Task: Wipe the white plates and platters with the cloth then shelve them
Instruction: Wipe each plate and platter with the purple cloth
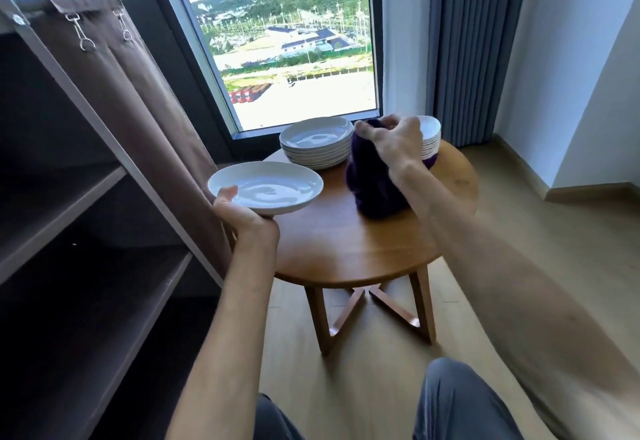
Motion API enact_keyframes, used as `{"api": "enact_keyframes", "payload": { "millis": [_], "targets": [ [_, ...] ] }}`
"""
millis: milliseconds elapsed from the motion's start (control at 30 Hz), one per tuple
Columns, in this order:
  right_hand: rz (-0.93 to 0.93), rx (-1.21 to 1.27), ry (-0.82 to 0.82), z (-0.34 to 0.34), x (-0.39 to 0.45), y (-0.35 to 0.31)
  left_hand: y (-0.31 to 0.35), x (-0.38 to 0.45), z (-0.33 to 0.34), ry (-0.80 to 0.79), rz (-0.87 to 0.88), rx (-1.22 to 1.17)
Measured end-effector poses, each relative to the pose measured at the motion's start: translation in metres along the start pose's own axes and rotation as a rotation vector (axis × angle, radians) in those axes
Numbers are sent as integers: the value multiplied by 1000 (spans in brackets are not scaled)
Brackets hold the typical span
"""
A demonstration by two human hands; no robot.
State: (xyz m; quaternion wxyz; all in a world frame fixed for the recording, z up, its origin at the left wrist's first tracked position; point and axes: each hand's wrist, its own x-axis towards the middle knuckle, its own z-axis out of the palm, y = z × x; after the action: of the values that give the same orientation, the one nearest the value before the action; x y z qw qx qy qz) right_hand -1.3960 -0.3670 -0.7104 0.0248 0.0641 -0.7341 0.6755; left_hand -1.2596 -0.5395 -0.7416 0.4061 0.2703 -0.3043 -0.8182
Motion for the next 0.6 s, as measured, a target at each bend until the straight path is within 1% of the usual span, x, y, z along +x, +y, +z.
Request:
{"api": "enact_keyframes", "payload": {
  "millis": [33, 133, 167, 200, 233, 300, 333, 367, 400, 467, 533, 600],
  "targets": [
    [14, 82, -111, 5, -7, 0, -7, -2, 3, 0, -7, 15],
    [-5, 237, -520, 18, -26, 11, -20, -4, 7, -8, -9, 55],
    [-12, 262, -602, 21, -30, 18, -22, -3, 7, -16, -6, 55],
    [-32, 244, -605, 24, -33, 25, -23, -2, 7, -36, 3, 45],
    [-71, 176, -538, 26, -34, 32, -22, -2, 6, -64, 22, 23],
    [-161, -87, -282, 35, -36, 46, -20, -6, 4, -130, 79, -27],
    [-172, -191, -174, 40, -39, 51, -17, -8, 4, -158, 96, -38],
    [-150, -216, -122, 45, -43, 54, -16, -9, 5, -178, 101, -38],
    [-98, -163, -140, 49, -47, 56, -16, -12, 5, -195, 104, -38],
    [47, 92, -233, 56, -52, 57, -16, -18, 7, -230, 112, -29],
    [235, 369, -297, 58, -51, 56, -13, -22, 9, -273, 87, -25],
    [418, 538, -324, 59, -48, 56, -12, -24, 10, -339, 40, 3]
  ]
}}
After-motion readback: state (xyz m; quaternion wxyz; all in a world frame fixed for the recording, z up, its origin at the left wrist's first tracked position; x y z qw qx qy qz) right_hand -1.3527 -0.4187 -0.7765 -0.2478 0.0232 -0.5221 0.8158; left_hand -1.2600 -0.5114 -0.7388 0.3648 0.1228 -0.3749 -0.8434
